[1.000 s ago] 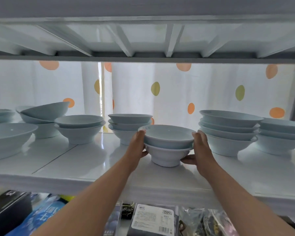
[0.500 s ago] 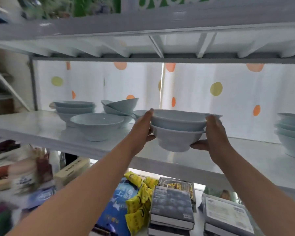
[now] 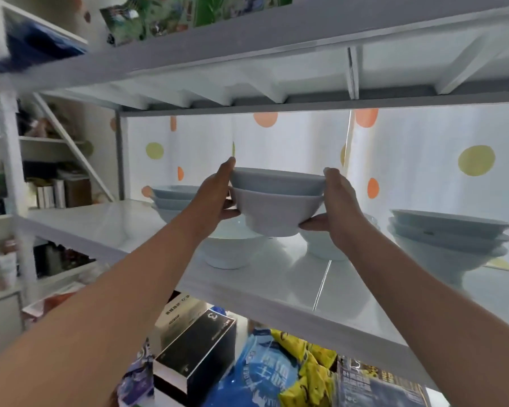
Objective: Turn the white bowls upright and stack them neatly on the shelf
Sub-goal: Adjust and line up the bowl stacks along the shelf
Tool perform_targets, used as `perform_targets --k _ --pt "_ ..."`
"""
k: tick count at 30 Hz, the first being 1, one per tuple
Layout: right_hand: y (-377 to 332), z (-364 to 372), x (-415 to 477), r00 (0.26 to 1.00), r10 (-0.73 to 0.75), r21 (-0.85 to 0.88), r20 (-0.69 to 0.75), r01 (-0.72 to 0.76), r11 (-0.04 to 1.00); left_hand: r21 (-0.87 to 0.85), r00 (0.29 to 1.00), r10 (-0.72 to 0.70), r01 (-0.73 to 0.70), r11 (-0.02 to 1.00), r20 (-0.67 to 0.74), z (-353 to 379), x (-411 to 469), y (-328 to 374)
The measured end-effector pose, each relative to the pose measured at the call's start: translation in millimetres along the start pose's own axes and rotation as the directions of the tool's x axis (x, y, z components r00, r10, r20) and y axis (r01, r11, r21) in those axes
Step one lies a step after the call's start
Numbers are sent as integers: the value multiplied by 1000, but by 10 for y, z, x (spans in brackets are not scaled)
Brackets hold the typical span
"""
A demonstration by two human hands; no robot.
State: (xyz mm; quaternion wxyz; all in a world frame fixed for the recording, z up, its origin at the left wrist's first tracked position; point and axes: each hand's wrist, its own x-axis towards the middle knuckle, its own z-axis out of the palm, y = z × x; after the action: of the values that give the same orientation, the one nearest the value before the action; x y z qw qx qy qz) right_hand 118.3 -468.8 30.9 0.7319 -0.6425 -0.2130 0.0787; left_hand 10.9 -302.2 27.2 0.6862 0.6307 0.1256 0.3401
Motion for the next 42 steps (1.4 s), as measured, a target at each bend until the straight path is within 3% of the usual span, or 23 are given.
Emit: perform_targets --k 9,18,22,25,27,34,39,42 --pt "238 594 510 998 2 -20 67 -1 1000 74 990 -9 20 997 -143 -428 588 -148" --pt "489 1024 477 993 -62 -136 -98 49 989 111 996 -32 42 993 -84 -782 673 -322" --pt "563 1137 370 975 -71 -212 -209 26 977 290 998 32 -14 957 -57 -856 631 -390" --pt "615 1209 280 965 -29 -203 -259 -25 979 496 994 111 -95 863 -3 -970 653 -412" --pt "639 1249 227 963 0 -211 -271 -59 976 514 989 134 -143 846 54 -1062 672 -470" --pt "688 1288 89 955 25 -132 -294 -66 989 321 995 75 -94 943 70 -1107 673 -734" --pt "724 1302 114 934 -39 -211 -355 -40 977 196 997 65 -73 978 46 -1086 678 -767" --pt "755 1263 126 933 -33 -167 -358 -29 985 -23 1000 10 -11 1000 -27 -1040 689 -747"
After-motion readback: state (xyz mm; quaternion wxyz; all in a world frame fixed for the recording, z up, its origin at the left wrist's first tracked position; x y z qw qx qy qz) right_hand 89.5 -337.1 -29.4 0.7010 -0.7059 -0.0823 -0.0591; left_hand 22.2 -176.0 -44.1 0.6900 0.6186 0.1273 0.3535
